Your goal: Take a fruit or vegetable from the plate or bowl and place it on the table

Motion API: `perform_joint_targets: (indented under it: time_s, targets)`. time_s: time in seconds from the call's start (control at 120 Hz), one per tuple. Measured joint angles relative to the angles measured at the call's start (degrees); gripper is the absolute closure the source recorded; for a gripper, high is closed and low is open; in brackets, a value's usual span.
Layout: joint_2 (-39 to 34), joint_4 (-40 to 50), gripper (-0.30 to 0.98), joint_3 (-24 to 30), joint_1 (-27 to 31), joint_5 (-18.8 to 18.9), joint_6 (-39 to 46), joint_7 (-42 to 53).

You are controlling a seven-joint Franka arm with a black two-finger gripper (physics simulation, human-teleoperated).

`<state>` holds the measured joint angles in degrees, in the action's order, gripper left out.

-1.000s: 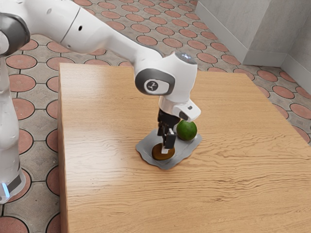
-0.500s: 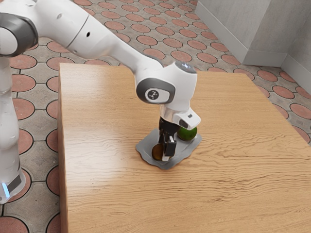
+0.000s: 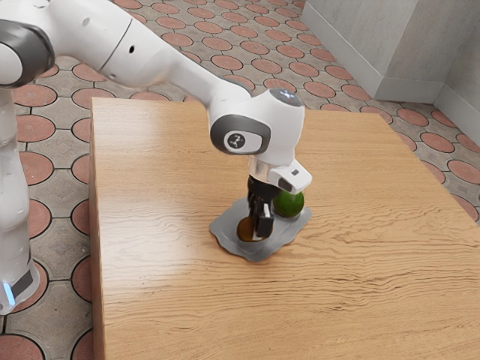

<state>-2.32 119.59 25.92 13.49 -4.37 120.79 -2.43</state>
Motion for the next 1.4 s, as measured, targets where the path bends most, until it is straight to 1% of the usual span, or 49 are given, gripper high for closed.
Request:
perform_joint_targets:
  time_s: [0.142,0.367,0.708,0.892,1.1,1.133,1.225,1.275,1.4]
  targets:
    - [-1.74,-3.07,0.42,0.22,0.55,0.15,-1.16,-0.26]
    - [-2.18,-7.82,0.43,1.15,0.35,0.27,-3.37,-0.54]
    - [-1.49,-12.88,0.42,7.42,-0.34,0.32,-4.24,-1.13]
    - [-1.03,-13.56,0.42,10.64,-0.5,0.33,-4.12,-1.63]
    - [-0.68,-13.6,0.41,12.37,-0.92,0.43,-3.85,-2.34]
    - [-0.66,-13.63,0.39,12.42,-0.92,0.44,-3.81,-2.43]
    - [-0.65,-13.65,0.23,12.56,-0.58,0.12,-3.79,-2.44]
    - [-0.64,-13.75,0.16,12.57,-0.37,-0.01,-3.8,-2.39]
    - [-0.61,-14.38,0.07,12.58,-0.05,-0.13,-4.0,-2.23]
